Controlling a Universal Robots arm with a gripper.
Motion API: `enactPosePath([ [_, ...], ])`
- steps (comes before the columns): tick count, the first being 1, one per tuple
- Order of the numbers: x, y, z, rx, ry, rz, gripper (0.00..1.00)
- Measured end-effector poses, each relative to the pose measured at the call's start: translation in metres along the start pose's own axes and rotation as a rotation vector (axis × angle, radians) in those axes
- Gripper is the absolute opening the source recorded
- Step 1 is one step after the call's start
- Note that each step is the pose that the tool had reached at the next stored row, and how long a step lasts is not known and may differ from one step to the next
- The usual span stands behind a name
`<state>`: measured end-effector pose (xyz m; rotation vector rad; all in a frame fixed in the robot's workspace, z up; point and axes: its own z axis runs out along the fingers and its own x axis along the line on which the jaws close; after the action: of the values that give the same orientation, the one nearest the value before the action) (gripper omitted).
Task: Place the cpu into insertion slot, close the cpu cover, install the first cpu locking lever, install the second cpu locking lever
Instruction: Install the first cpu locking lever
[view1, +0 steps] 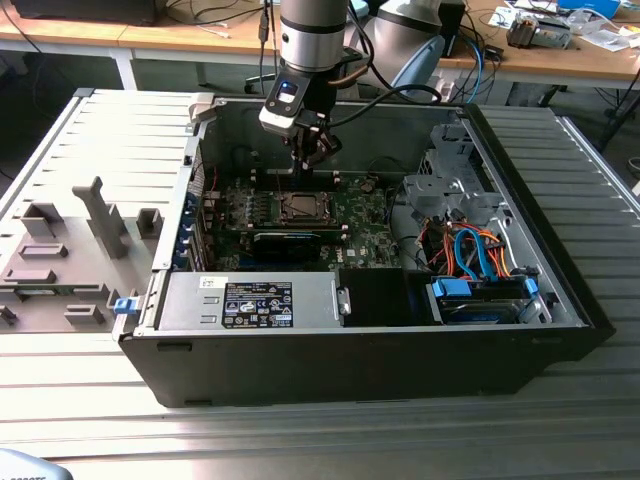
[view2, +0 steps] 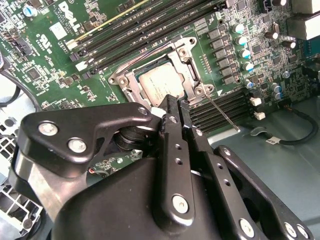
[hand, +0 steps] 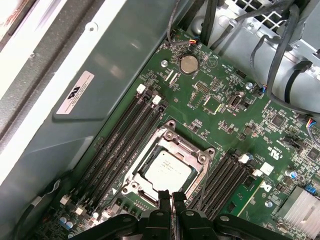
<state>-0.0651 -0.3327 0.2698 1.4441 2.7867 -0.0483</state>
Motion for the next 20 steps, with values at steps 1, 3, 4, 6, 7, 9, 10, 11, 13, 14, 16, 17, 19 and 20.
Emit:
enactPosePath([
  [1, 0.0000, 0.0000, 0.0000, 0.0000, 0.0000, 0.000, 0.16],
  [3, 0.0000, 0.0000, 0.0000, 0.0000, 0.0000, -0.001, 0.16],
  [4, 0.0000, 0.0000, 0.0000, 0.0000, -0.0001, -0.002, 0.16],
  [6, 0.0000, 0.0000, 0.0000, 0.0000, -0.0001, -0.004, 0.16],
  [7, 0.0000, 0.0000, 0.0000, -0.0001, -0.0001, -0.004, 0.16],
  [9, 0.0000, 0.0000, 0.0000, -0.0001, -0.0002, -0.006, 0.16],
  [10, 0.0000, 0.0000, 0.0000, -0.0001, -0.0002, -0.007, 0.16],
  [11, 0.0000, 0.0000, 0.0000, -0.0001, -0.0002, -0.008, 0.16],
  [13, 0.0000, 0.0000, 0.0000, -0.0001, -0.0003, -0.009, 0.16],
  [14, 0.0000, 0.0000, 0.0000, -0.0001, -0.0002, -0.009, 0.16],
  [16, 0.0000, 0.0000, 0.0000, -0.0002, -0.0003, -0.010, 0.16],
  [17, 0.0000, 0.0000, 0.0000, -0.0002, -0.0003, -0.010, 0.16],
  [19, 0.0000, 0.0000, 0.0000, -0.0002, -0.0003, -0.011, 0.16],
  [20, 0.0000, 0.0000, 0.0000, -0.0002, -0.0003, -0.012, 0.16],
])
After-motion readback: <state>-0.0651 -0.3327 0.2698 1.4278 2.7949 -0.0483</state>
